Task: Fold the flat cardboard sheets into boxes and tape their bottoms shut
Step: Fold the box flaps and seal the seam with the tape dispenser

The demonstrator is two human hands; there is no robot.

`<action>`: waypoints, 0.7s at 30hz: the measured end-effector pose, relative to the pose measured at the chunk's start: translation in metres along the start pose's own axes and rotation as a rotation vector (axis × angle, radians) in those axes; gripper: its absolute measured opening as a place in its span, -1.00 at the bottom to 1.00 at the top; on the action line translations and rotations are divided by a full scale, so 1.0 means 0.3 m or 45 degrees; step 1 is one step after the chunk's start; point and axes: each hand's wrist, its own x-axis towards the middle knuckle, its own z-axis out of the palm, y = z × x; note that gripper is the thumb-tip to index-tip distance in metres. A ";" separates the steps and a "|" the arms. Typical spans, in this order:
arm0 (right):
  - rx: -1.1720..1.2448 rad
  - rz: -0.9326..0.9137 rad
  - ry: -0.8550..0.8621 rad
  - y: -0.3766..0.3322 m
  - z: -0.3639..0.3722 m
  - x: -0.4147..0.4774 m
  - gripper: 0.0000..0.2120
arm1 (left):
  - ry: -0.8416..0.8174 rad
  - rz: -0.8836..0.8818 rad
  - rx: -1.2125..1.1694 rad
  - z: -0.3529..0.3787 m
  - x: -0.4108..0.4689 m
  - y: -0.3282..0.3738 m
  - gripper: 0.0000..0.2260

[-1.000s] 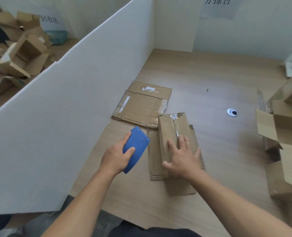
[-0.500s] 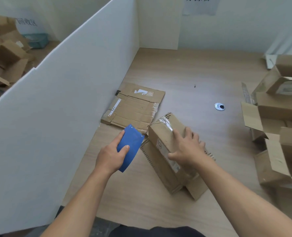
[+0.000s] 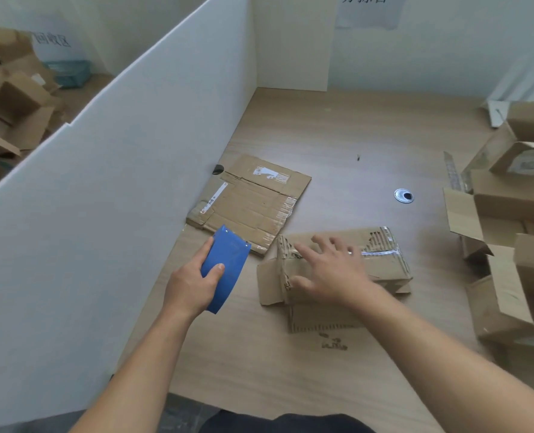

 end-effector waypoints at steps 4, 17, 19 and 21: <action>0.058 0.170 0.089 -0.120 0.115 0.018 -0.26 | -0.023 0.015 0.038 0.002 -0.016 -0.002 -0.47; 0.110 -0.123 0.363 -0.011 0.231 -0.016 -0.44 | -0.156 0.061 -0.005 -0.024 -0.075 -0.063 -0.50; 0.169 -0.149 0.402 0.003 0.236 -0.021 -0.50 | -0.167 0.081 -0.045 -0.021 -0.074 -0.062 -0.50; 0.210 -0.227 0.426 0.015 0.238 -0.021 -0.51 | -0.183 0.101 -0.050 -0.016 -0.073 -0.057 -0.50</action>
